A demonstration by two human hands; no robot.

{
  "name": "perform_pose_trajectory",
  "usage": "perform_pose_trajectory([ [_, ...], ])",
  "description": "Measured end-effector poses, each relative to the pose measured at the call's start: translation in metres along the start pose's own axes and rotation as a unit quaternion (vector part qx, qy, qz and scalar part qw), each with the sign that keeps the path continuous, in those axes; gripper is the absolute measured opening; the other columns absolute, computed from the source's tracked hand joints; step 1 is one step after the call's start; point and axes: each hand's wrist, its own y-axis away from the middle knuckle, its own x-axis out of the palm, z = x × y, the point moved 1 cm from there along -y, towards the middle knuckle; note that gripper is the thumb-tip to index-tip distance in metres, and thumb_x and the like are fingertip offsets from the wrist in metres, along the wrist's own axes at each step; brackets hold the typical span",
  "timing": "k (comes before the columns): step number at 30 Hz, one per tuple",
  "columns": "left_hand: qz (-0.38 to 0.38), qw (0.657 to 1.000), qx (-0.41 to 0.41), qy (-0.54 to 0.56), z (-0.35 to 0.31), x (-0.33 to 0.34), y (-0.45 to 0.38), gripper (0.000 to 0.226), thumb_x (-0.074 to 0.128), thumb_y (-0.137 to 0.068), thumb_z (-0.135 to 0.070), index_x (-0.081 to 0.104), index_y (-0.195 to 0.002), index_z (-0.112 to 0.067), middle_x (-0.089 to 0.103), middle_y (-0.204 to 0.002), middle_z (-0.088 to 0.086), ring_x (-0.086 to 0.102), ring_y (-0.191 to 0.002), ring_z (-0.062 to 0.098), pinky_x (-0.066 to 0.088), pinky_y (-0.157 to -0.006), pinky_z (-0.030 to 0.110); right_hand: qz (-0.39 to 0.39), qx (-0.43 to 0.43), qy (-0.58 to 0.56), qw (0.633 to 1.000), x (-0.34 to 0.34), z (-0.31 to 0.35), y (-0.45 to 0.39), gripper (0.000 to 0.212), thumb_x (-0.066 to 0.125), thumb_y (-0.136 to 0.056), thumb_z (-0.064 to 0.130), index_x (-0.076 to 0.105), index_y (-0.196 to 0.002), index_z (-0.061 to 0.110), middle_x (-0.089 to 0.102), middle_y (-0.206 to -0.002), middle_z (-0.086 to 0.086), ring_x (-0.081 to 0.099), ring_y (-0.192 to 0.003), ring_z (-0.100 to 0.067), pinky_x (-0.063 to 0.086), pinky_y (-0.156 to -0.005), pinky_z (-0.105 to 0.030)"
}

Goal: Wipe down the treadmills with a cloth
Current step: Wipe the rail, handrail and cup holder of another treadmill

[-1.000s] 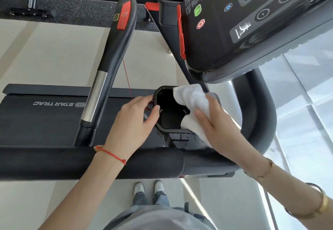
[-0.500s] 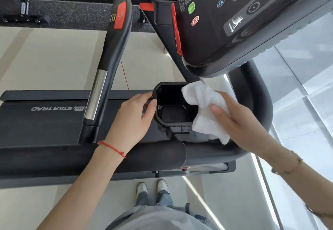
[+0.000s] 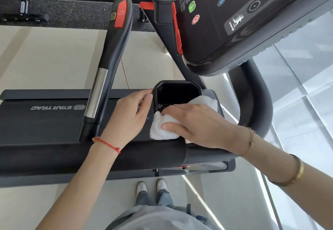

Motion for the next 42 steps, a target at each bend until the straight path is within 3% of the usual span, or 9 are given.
perform_pose_trajectory([
  [4, 0.004, 1.000, 0.003, -0.007, 0.003, 0.001, -0.001, 0.030, 0.045, -0.102, -0.022, 0.065, -0.124, -0.017, 0.061, -0.074, -0.016, 0.055, -0.063, -0.012, 0.036, -0.062, 0.000, -0.021, -0.006, 0.015, 1.000, 0.002, -0.008, 0.013, 0.039, 0.040, -0.099, 0.048, 0.058, -0.119, 0.020, 0.064, -0.102, 0.008, 0.058, -0.091, -0.014, 0.031, -0.071, -0.019],
  [8, 0.014, 1.000, -0.006, -0.005, 0.007, 0.003, -0.001, 0.029, 0.048, -0.101, -0.025, 0.065, -0.125, -0.021, 0.069, -0.092, -0.007, 0.061, -0.076, -0.007, 0.040, -0.069, 0.001, -0.006, -0.042, -0.060, 0.997, -0.007, -0.028, 0.037, 0.040, 0.048, -0.098, 0.040, 0.057, -0.129, 0.016, 0.063, -0.118, 0.004, 0.057, -0.106, -0.018, 0.045, -0.089, -0.027],
  [11, 0.015, 1.000, -0.010, -0.011, 0.008, 0.004, -0.003, 0.030, 0.047, -0.101, -0.027, 0.065, -0.124, -0.021, 0.070, -0.096, -0.003, 0.062, -0.080, 0.003, 0.044, -0.074, 0.010, -0.007, -0.053, -0.002, 0.999, -0.006, -0.023, 0.023, 0.045, 0.041, -0.097, 0.048, 0.060, -0.122, 0.015, 0.066, -0.106, 0.003, 0.060, -0.097, -0.019, 0.043, -0.084, -0.027],
  [17, 0.011, 1.000, 0.004, -0.022, 0.006, 0.004, -0.003, 0.029, 0.046, -0.101, -0.023, 0.067, -0.119, -0.017, 0.065, -0.080, -0.006, 0.054, -0.068, -0.006, 0.036, -0.064, 0.003, -0.001, -0.034, 0.114, 0.993, 0.008, 0.000, -0.006, 0.064, 0.012, -0.093, 0.062, 0.054, -0.113, 0.018, 0.064, -0.102, 0.005, 0.061, -0.092, -0.016, 0.039, -0.075, -0.026],
  [23, 0.013, 1.000, 0.004, -0.015, 0.002, 0.002, -0.001, 0.028, 0.046, -0.102, -0.023, 0.066, -0.122, -0.021, 0.066, -0.084, -0.009, 0.058, -0.069, -0.011, 0.037, -0.067, 0.001, -0.019, -0.094, 0.020, 0.995, -0.004, -0.043, 0.034, 0.040, 0.054, -0.095, 0.038, 0.064, -0.120, 0.008, 0.067, -0.112, -0.005, 0.063, -0.100, -0.026, 0.049, -0.093, -0.036],
  [28, 0.008, 1.000, 0.013, -0.023, -0.001, 0.001, -0.001, 0.028, 0.045, -0.102, -0.018, 0.068, -0.117, -0.015, 0.052, -0.063, -0.014, 0.052, -0.060, -0.006, 0.035, -0.060, 0.005, -0.032, -0.052, 0.097, 0.993, 0.003, -0.016, 0.007, 0.056, 0.028, -0.097, 0.056, 0.064, -0.107, 0.014, 0.068, -0.091, 0.000, 0.064, -0.083, -0.021, 0.047, -0.074, -0.031],
  [32, 0.007, 0.999, 0.008, -0.034, 0.002, 0.003, -0.002, 0.028, 0.045, -0.102, -0.018, 0.070, -0.112, -0.012, 0.063, -0.069, 0.002, 0.052, -0.064, 0.003, 0.037, -0.061, 0.009, -0.071, -0.032, 0.074, 0.994, 0.013, -0.004, 0.001, 0.049, 0.038, -0.097, 0.052, 0.064, -0.097, 0.011, 0.068, -0.083, -0.003, 0.064, -0.074, -0.024, 0.042, -0.063, -0.031],
  [37, 0.010, 1.000, 0.008, -0.026, 0.001, 0.002, 0.001, 0.029, 0.044, -0.102, -0.022, 0.068, -0.118, -0.020, 0.069, -0.081, -0.005, 0.057, -0.072, 0.001, 0.040, -0.066, 0.005, -0.061, -0.113, -0.003, 0.992, 0.000, -0.043, 0.034, 0.039, 0.052, -0.097, 0.036, 0.064, -0.118, 0.006, 0.066, -0.109, -0.007, 0.063, -0.099, -0.027, 0.050, -0.093, -0.036],
  [42, 0.023, 0.999, -0.008, -0.022, 0.001, 0.002, 0.000, 0.032, 0.043, -0.102, -0.024, 0.066, -0.124, -0.020, 0.072, -0.099, -0.004, 0.061, -0.086, 0.004, 0.041, -0.077, 0.002, -0.038, -0.082, 0.022, 0.996, 0.001, -0.040, 0.028, 0.041, 0.043, -0.099, 0.043, 0.064, -0.114, 0.010, 0.067, -0.104, -0.002, 0.062, -0.094, -0.025, 0.045, -0.089, -0.027],
])
